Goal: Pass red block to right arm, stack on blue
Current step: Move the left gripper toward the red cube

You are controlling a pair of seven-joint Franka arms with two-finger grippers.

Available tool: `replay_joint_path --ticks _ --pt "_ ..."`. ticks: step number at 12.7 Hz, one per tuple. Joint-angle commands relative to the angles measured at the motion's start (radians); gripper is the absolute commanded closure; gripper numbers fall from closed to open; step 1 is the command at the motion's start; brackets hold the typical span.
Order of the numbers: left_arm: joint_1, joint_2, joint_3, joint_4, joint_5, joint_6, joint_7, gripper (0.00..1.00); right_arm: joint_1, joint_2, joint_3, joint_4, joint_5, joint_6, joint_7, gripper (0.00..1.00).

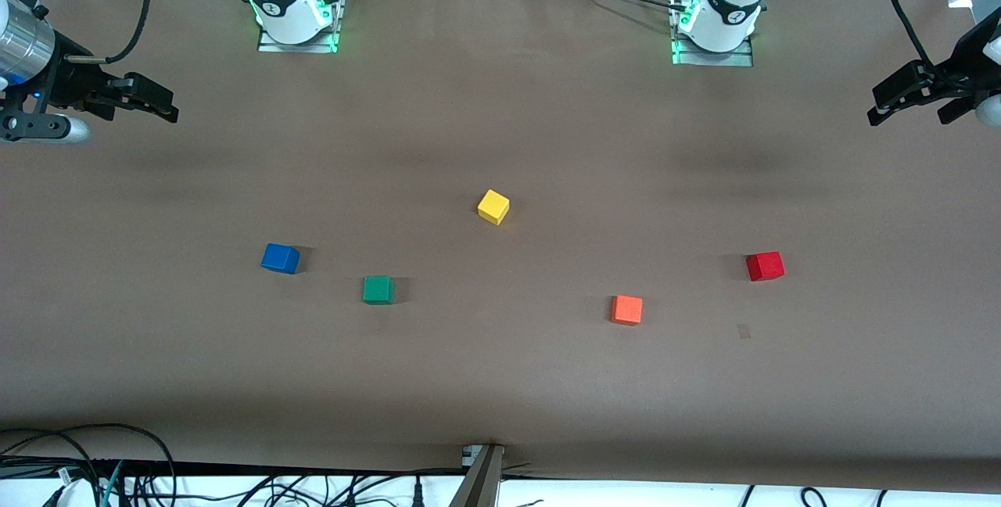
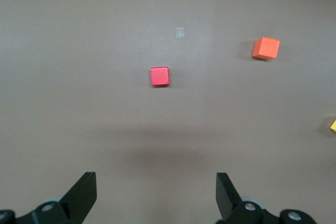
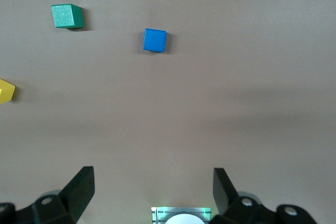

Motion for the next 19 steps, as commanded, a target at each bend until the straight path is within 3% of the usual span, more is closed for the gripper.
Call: replay_joint_path --ticks 1,6,12,15,17,19 --pt "-0.003 0.006 -0.002 0.016 0.020 -0.012 0.002 0.00 0.000 0.002 0.002 0.017 0.010 -0.018 0.019 0.00" --pt "0.007 0.042 0.001 0.023 0.008 0.003 0.018 0.00 0.000 0.002 0.002 0.017 0.010 -0.017 0.019 0.00" --pt "-0.005 0.235 0.001 0.118 0.027 0.034 0.017 0.00 0.000 0.002 0.002 0.017 0.010 -0.018 0.019 0.00" --pt "0.007 0.276 0.005 0.149 0.015 0.036 0.018 0.00 -0.002 0.002 0.001 0.017 0.010 -0.017 0.019 0.00" --pt "-0.006 0.338 0.007 0.149 0.043 0.036 0.011 0.00 0.000 0.002 0.001 0.017 0.010 -0.017 0.019 0.00" --pt "-0.009 0.381 -0.008 0.147 0.151 0.034 0.018 0.00 -0.002 0.002 0.001 0.017 0.010 -0.017 0.019 0.00"
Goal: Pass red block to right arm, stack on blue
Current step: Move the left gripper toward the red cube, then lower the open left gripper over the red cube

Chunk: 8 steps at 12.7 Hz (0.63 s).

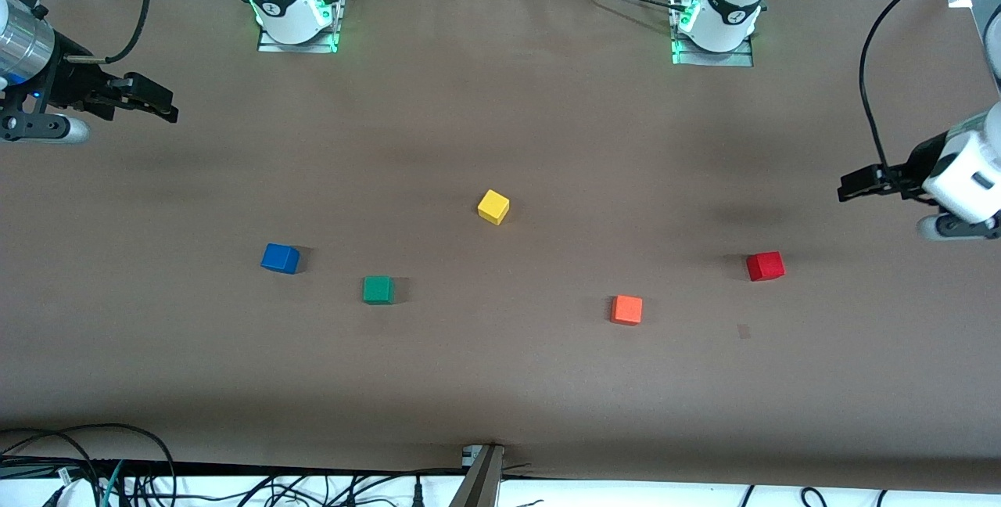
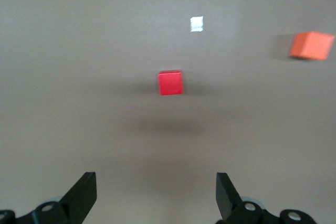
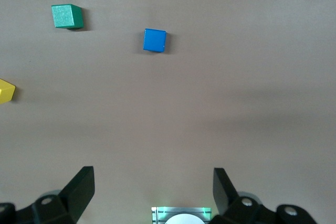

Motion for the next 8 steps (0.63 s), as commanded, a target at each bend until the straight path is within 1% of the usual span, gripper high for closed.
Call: replay_joint_path --ticks 1,4,6,7,8 --pt "-0.009 0.062 -0.009 0.039 0.076 -0.016 0.017 0.00 -0.002 0.002 0.001 0.016 0.010 -0.017 0.018 0.00" --pt "-0.015 0.093 -0.010 0.039 0.077 -0.019 0.017 0.00 -0.002 0.002 0.001 0.016 0.010 -0.021 0.018 0.00" --pt "-0.012 0.106 -0.010 0.036 0.056 -0.012 0.008 0.00 -0.002 0.004 0.001 0.016 0.010 -0.019 0.018 0.00" --pt "-0.007 0.125 -0.010 0.023 0.019 0.013 0.008 0.00 -0.002 0.004 0.001 0.016 0.010 -0.019 0.018 0.00" --pt "-0.003 0.122 -0.010 -0.022 -0.007 0.038 0.009 0.00 -0.002 0.004 0.001 0.017 0.010 -0.019 0.018 0.00"
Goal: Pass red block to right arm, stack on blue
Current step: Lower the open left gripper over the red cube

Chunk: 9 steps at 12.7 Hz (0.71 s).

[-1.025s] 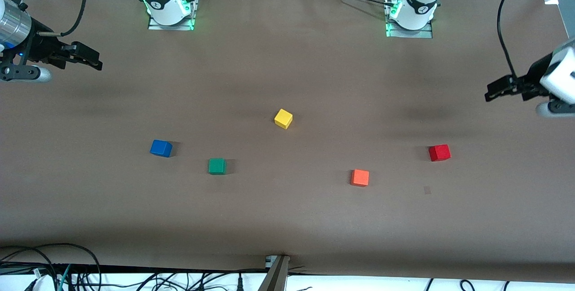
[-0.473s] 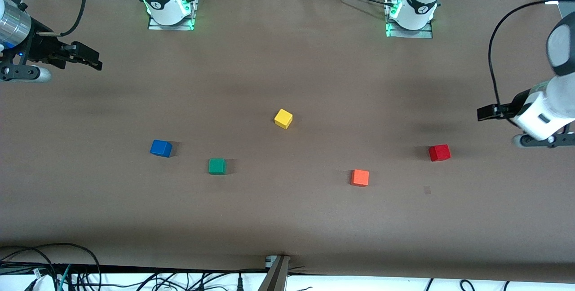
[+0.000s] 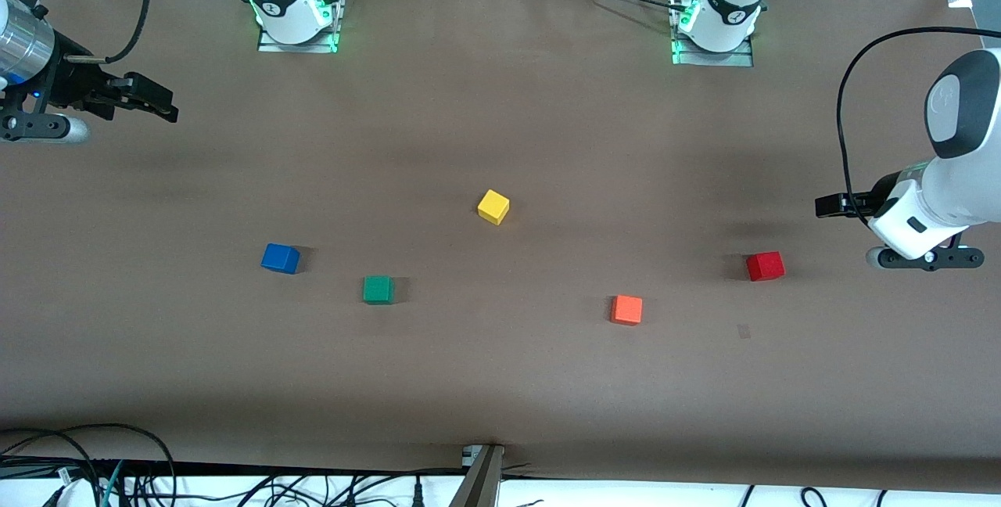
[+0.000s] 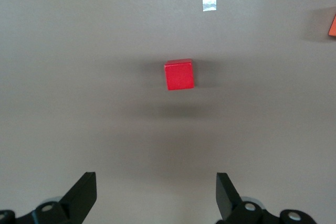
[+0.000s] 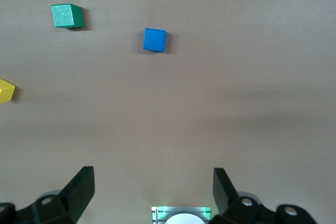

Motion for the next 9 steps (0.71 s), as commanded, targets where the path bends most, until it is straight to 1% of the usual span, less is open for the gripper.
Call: replay_joint_path --ticks 1,3,4,6,7,9 --pt "0.018 0.020 -0.001 -0.060 -0.043 0.059 0.009 0.00 -0.002 0.004 0.000 0.017 0.010 -0.017 0.018 0.00" --pt "0.021 0.029 0.001 -0.151 -0.044 0.188 -0.038 0.00 -0.002 0.004 -0.001 0.017 0.010 -0.019 0.016 0.00" --pt "0.025 0.029 0.002 -0.221 -0.043 0.294 -0.045 0.00 -0.002 0.002 -0.001 0.017 0.010 -0.019 0.018 0.00" --pt "0.062 0.041 0.001 -0.368 -0.043 0.550 -0.039 0.00 -0.002 0.004 -0.004 0.017 0.010 -0.019 0.016 0.00" --pt "0.064 0.062 0.001 -0.403 -0.043 0.636 -0.038 0.00 -0.002 0.004 -0.004 0.016 0.010 -0.019 0.015 0.00" --pt "0.064 0.113 0.001 -0.398 -0.043 0.697 -0.046 0.00 -0.002 0.002 -0.004 0.017 0.010 -0.019 0.016 0.00"
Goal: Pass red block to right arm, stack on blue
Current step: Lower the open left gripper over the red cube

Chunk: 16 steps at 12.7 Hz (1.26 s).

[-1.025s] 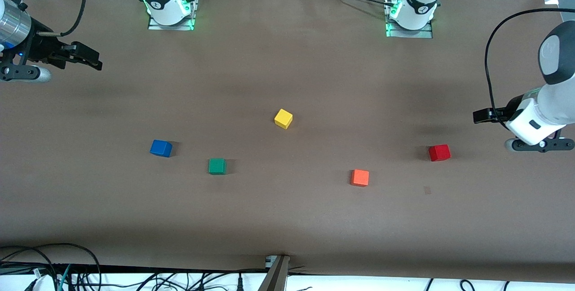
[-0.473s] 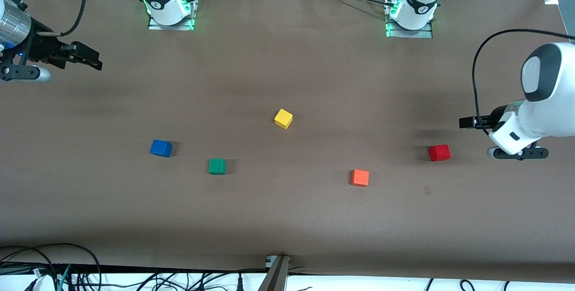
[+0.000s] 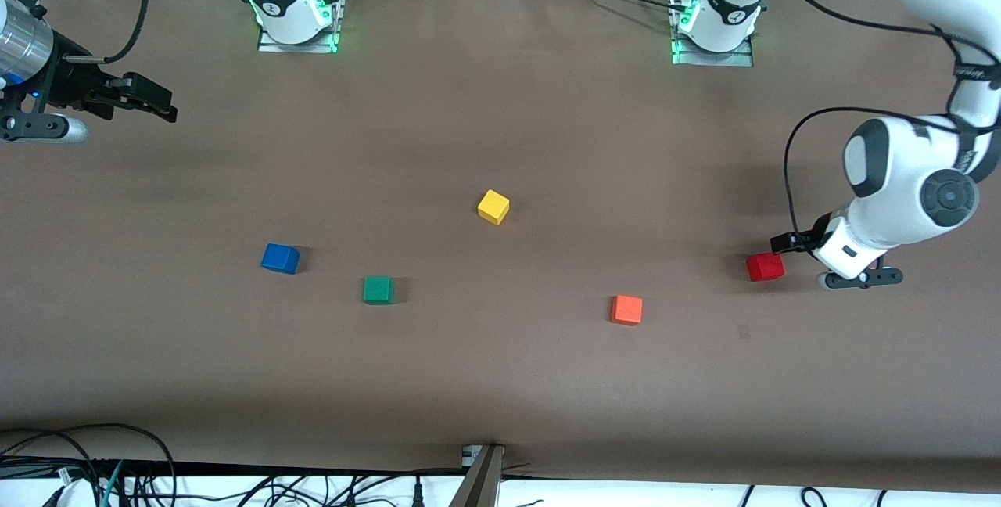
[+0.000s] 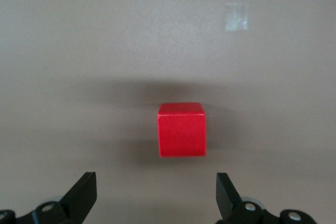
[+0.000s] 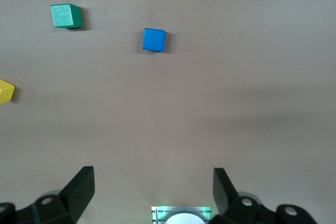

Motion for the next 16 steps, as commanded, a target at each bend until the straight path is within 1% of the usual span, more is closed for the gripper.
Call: replay_joint_path --ticks 1,3,5,7,13,14,15,16 --pt "0.001 0.034 -0.005 -0.007 -0.014 0.081 -0.009 0.00 -0.002 0.002 -0.001 0.017 0.010 -0.018 0.016 0.00" --pt "-0.004 0.079 -0.003 0.000 -0.014 0.134 -0.026 0.00 -0.002 0.002 -0.003 0.016 0.010 -0.018 0.016 0.00" --pt "-0.004 0.100 -0.005 0.002 -0.014 0.169 -0.028 0.00 -0.003 0.002 -0.003 0.016 0.010 -0.018 0.016 0.00" --pt "-0.008 0.119 -0.005 0.016 -0.014 0.172 -0.031 0.00 -0.003 0.002 -0.003 0.017 0.010 -0.018 0.016 0.00" --pt "-0.011 0.126 -0.003 0.016 -0.012 0.174 -0.023 0.00 -0.003 0.005 -0.003 0.017 0.005 -0.006 0.014 0.00" --pt "-0.011 0.126 -0.003 0.016 -0.009 0.174 -0.014 0.07 -0.003 0.004 -0.003 0.017 -0.001 -0.003 0.014 0.00" --pt "-0.011 0.126 -0.003 0.016 -0.006 0.174 -0.011 0.18 -0.003 0.004 -0.003 0.017 -0.004 -0.003 0.014 0.00" --pt "-0.011 0.126 -0.005 0.016 -0.001 0.174 -0.008 0.32 -0.003 0.004 -0.003 0.017 -0.007 -0.003 0.014 0.00"
